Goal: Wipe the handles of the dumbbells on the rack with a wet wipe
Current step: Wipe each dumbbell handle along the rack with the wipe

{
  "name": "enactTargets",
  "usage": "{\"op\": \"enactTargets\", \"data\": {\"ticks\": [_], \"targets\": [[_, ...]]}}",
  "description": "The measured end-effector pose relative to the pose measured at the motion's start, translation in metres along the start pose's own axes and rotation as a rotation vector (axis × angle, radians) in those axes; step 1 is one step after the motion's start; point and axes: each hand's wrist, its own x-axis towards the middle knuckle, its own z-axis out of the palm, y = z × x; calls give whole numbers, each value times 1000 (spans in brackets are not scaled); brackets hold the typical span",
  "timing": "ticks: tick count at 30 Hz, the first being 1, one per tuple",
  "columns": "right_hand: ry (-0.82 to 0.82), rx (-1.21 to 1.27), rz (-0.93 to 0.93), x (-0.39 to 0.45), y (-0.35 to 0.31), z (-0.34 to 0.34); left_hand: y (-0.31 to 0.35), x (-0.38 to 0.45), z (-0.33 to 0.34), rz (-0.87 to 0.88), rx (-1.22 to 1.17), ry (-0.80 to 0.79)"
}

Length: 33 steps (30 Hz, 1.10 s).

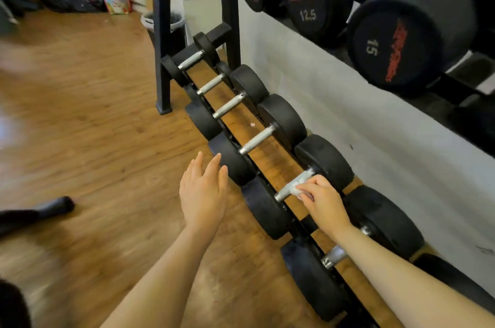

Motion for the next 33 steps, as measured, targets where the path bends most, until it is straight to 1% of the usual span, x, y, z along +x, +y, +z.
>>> {"op": "enactTargets", "data": {"ticks": [3, 9, 12, 15, 19, 25, 29, 33], "targets": [[7, -13, 24, 3, -65, -49, 27, 2, -70, -2, 11, -22], [55, 10, 134, 16, -183, -135, 88, 0, -201, 13, 44, -120], [88, 9, 177, 21, -228, -162, 112, 4, -250, 16, 51, -147], [131, 16, 164, 24, -257, -175, 126, 16, -279, 38, 60, -164], [180, 5, 151, 34, -267, -174, 132, 39, -290, 69, 94, -223], [233, -47, 144, 61, -252, -155, 130, 86, -268, 128, 139, -292], [242, -47, 217, 99, -246, -148, 136, 132, -248, 172, 177, -355], [196, -2, 273, 137, -239, -143, 137, 181, -236, 206, 216, -394]]}}
